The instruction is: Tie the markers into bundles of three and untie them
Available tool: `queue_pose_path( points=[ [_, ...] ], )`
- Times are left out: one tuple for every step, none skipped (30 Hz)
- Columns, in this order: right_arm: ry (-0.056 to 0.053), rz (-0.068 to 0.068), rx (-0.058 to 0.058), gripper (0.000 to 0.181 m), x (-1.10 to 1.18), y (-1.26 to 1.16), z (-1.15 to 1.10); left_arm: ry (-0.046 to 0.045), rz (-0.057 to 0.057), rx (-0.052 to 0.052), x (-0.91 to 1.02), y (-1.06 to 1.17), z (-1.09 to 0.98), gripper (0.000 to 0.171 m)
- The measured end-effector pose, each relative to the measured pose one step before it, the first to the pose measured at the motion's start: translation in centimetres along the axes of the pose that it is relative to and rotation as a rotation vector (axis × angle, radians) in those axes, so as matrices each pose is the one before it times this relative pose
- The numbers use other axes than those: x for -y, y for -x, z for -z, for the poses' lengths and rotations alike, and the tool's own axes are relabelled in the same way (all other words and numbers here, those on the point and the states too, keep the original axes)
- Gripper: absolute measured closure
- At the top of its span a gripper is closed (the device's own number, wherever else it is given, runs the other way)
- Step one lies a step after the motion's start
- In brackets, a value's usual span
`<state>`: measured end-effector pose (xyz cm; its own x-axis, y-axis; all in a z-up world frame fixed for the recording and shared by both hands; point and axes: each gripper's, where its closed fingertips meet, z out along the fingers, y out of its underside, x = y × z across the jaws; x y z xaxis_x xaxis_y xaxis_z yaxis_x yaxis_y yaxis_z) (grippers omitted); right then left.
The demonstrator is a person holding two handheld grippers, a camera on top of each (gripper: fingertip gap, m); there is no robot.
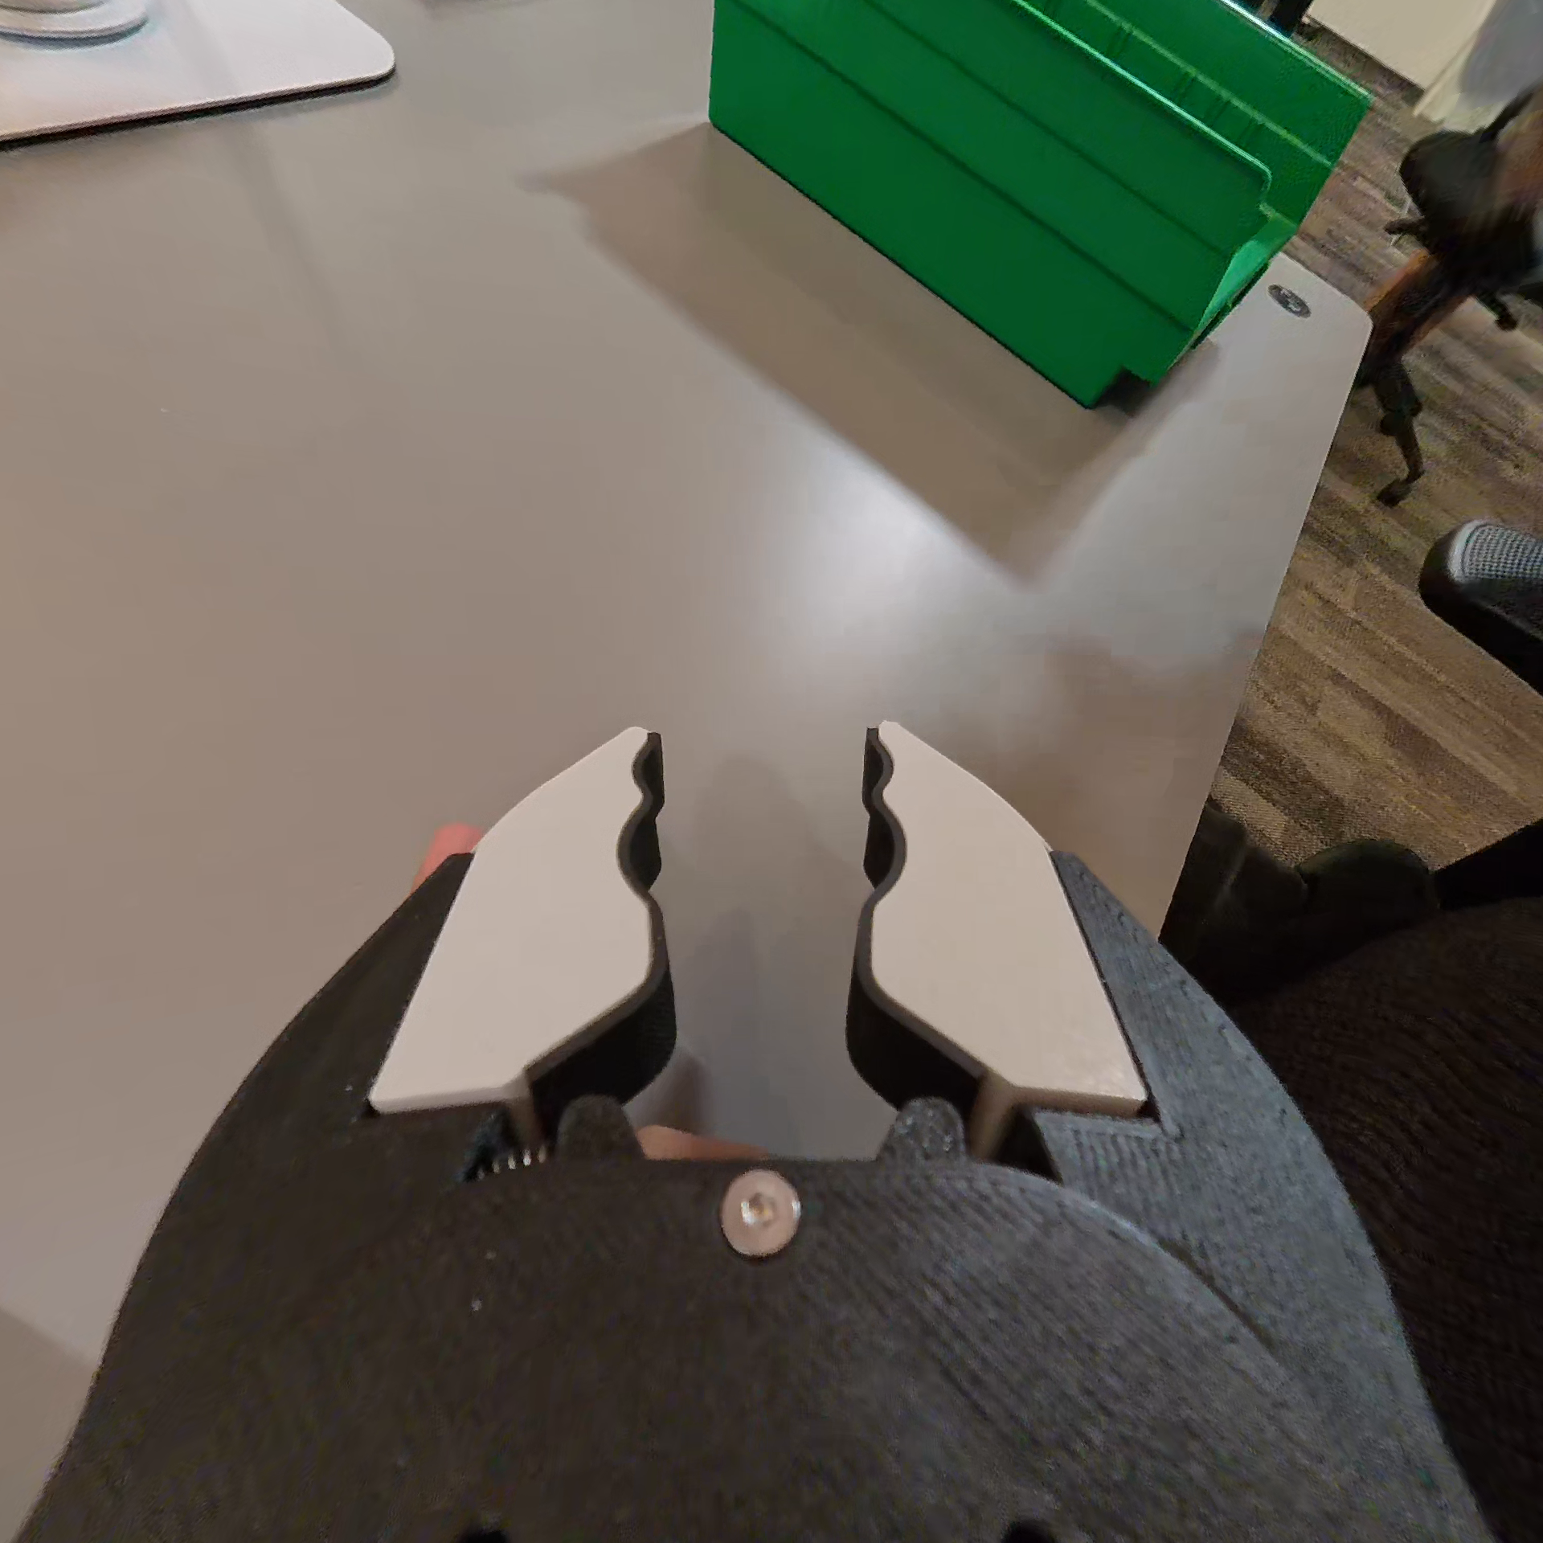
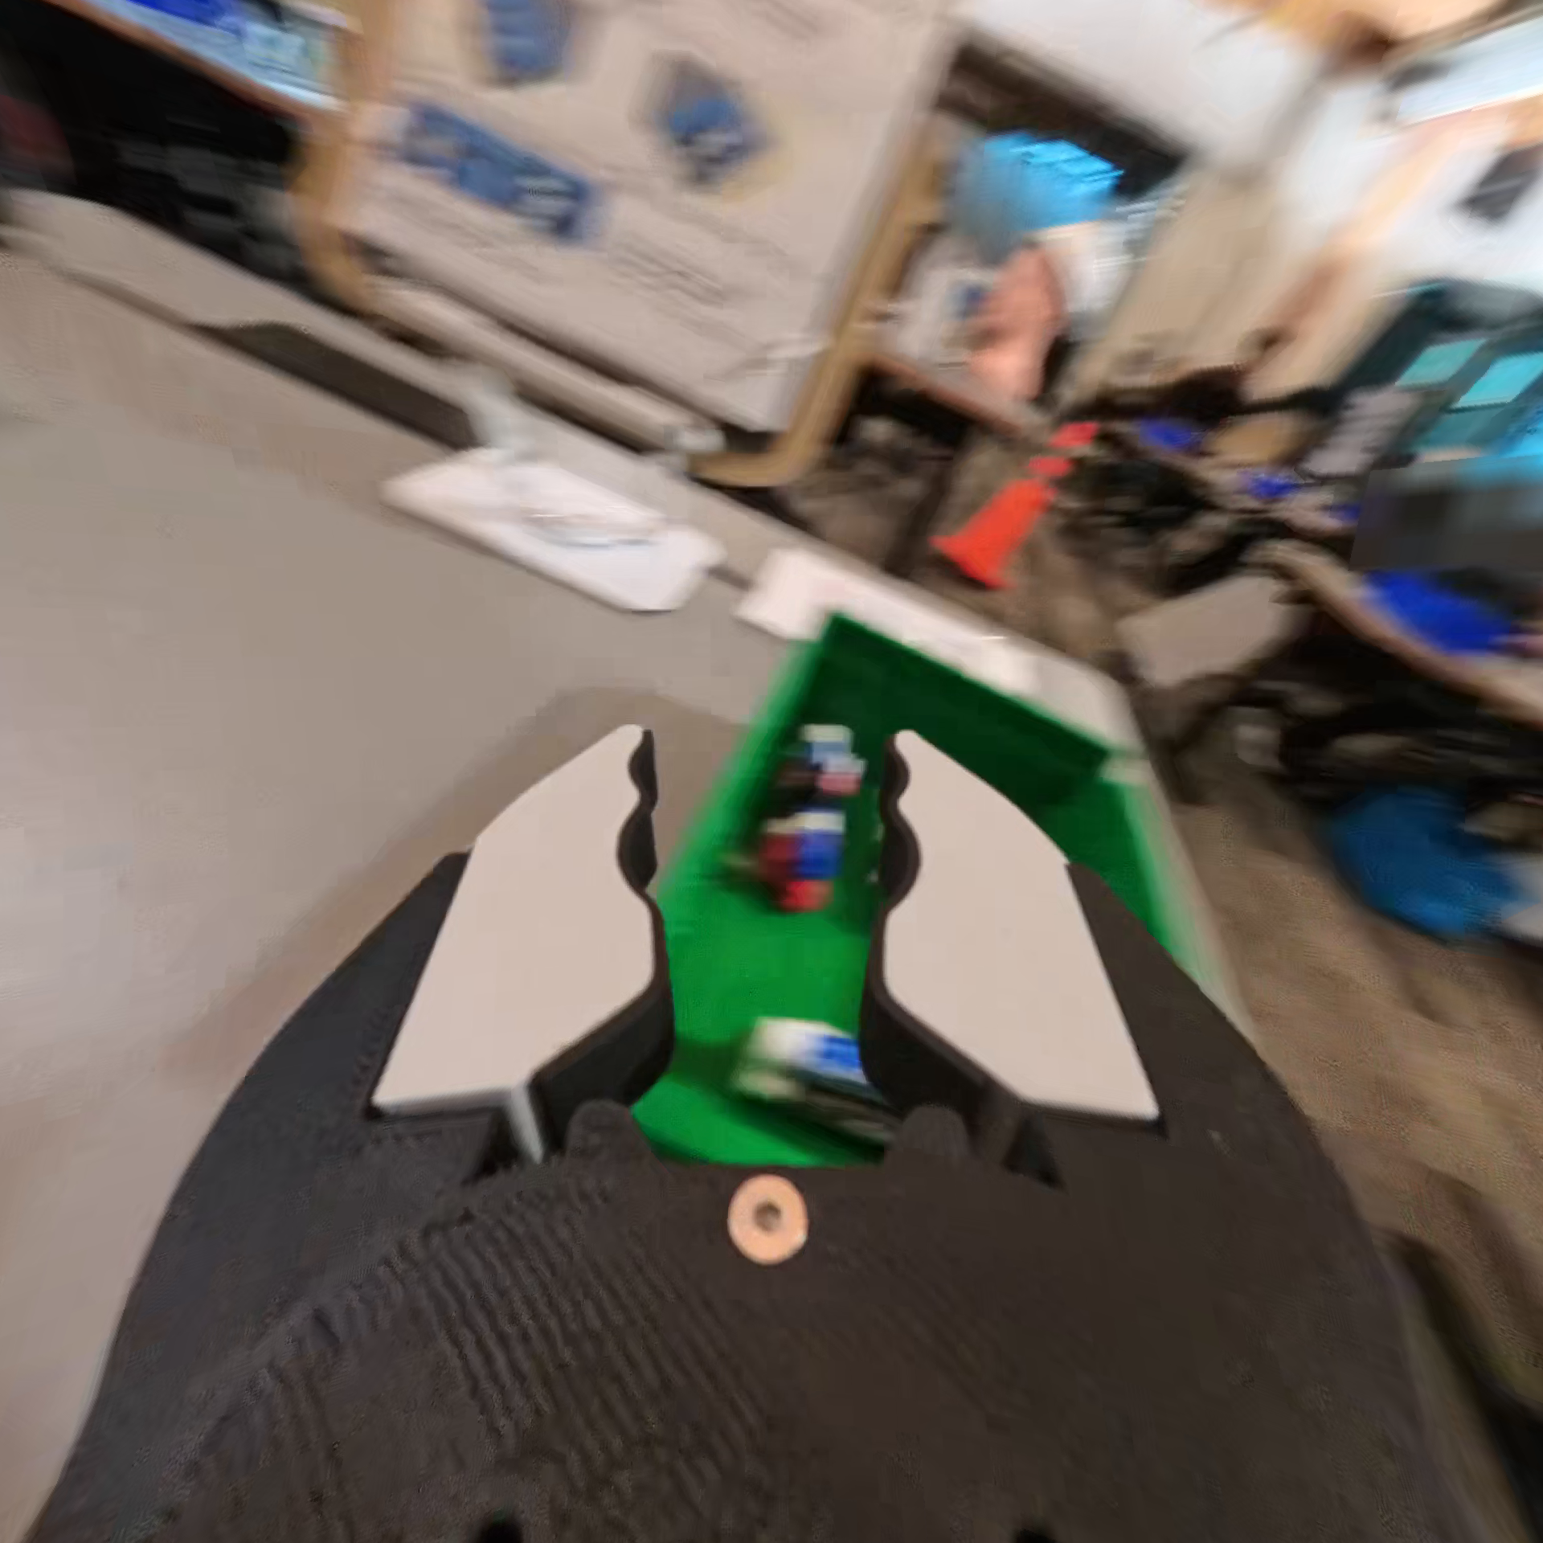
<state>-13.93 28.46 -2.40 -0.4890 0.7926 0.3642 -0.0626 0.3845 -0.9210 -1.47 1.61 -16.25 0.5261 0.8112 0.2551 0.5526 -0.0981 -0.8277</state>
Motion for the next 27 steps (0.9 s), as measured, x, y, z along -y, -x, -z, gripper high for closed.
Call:
queue_pose_path(
  points=[
    [0.0031,0.0227,-0.1104,0.136,-0.122,-4.422,0.191,-0.00124,-0.0004,-0.0001,0.038,-0.036,-0.005,0.126],
    [0.0181,0.0134,-0.0745,0.142,-0.666,-3.896,-0.523,-0.00116,-0.0005,0.0008,0.051,-0.021,-0.006,0.126],
    [0.0608,-0.0014,-0.0236,0.144,-1.527,-2.971,-1.171,-0.00130,-0.0002,0.0016,0.057,-0.027,-0.001,0.126],
    [0.1175,-0.0277,0.0344,0.145,-2.332,-1.858,-1.596,-0.00108,0.0000,0.0018,0.036,-0.043,0.003,0.126],
    [0.1406,-0.0514,0.0763,0.142,-2.406,-0.996,-1.739,-0.00072,-0.0008,0.0020,0.023,-0.070,0.001,0.126],
    [0.1269,-0.0614,0.0854,0.141,-1.881,-0.625,-1.694,-0.00146,-0.0024,0.0030,0.048,-0.071,0.019,0.126],
    [0.0964,-0.0556,0.0710,0.139,-1.261,-0.524,-1.533,-0.00165,-0.0040,0.0045,0.042,-0.075,0.014,0.126],
    [0.0736,-0.0323,0.0419,0.137,-0.845,-0.613,-1.358,-0.00065,-0.0048,0.0052,0.017,-0.072,0.018,0.126],
    [0.0597,-0.0108,0.0172,0.137,-0.562,-0.661,-1.199,0.00107,-0.0049,0.0051,0.002,-0.075,0.019,0.126],
    [0.0614,0.0029,0.0209,0.138,-0.586,-0.340,-1.123,0.00059,-0.0045,0.0052,0.012,-0.083,0.028,0.126],
    [0.0760,0.0032,0.0486,0.138,-0.808,0.207,-1.058,-0.00164,-0.0038,0.0059,0.030,-0.081,0.032,0.126],
    [0.0811,-0.0017,0.0614,0.145,-0.910,0.492,-0.971,-0.00210,-0.0032,0.0070,-0.002,-0.050,0.044,0.126],
    [0.0741,-0.0060,0.0435,0.161,-0.848,0.322,-0.903,0.00119,-0.0040,0.0076,-0.097,-0.035,0.058,0.126],
    [0.0497,-0.0128,0.0302,0.174,-0.489,0.182,-0.647,0.00283,-0.0056,0.0093,-0.124,0.001,0.083,0.126],
    [0.0152,-0.0180,0.0048,0.176,0.024,-0.086,-0.185,0.00124,-0.0054,0.0119,-0.129,0.047,0.122,0.126],
    [0.0100,0.0180,0.0014,0.176,0.018,0.030,0.025,-0.00052,-0.0039,0.0117,-0.109,0.050,0.162,0.126],
    [0.0081,0.0086,-0.0068,0.176,-0.021,-0.002,0.028,-0.00052,-0.0036,0.0105,-0.103,0.059,0.201,0.126],
    [-0.0026,0.0001,-0.0091,0.176,0.031,0.032,-0.012,-0.00139,-0.0055,0.0135,-0.036,0.107,0.261,0.125],
    [-0.0070,-0.0060,-0.0092,0.176,0.040,0.050,-0.020,-0.00643,-0.0061,0.0190,0.100,0.178,0.345,0.125],
    [-0.0076,-0.0183,-0.0049,0.177,0.033,0.073,-0.005,-0.01387,-0.0042,0.0223,0.272,0.232,0.455,0.125],
    [-0.0064,-0.0246,0.0013,0.177,0.007,0.130,-0.006,-0.01933,-0.0024,0.0265,0.444,0.316,0.568,0.124],
    [-0.0053,-0.0238,0.0058,0.177,-0.009,0.203,-0.009,-0.02060,-0.0031,0.0340,0.569,0.470,0.664,0.123],
    [-0.0020,-0.0201,0.0066,0.177,-0.021,0.229,-0.014,-0.01834,-0.0055,0.0498,0.644,0.773,0.763,0.121],
    [0.0010,-0.0113,0.0052,0.177,-0.040,0.258,-0.018,-0.01219,-0.0078,0.0705,0.603,1.178,0.820,0.119],
    [0.0060,-0.0097,0.0033,0.177,-0.086,0.280,-0.022,0.00018,-0.0151,0.0916,0.393,1.621,0.839,0.118],
    [0.0105,-0.0080,0.0003,0.177,-0.123,0.310,0.009,0.01338,-0.0425,0.1021,0.089,1.855,0.753,0.119],
    [0.0110,-0.0009,-0.0043,0.177,-0.133,0.325,0.004,0.02618,-0.0688,0.1188,-0.298,2.114,0.676,0.115]
  ],
)
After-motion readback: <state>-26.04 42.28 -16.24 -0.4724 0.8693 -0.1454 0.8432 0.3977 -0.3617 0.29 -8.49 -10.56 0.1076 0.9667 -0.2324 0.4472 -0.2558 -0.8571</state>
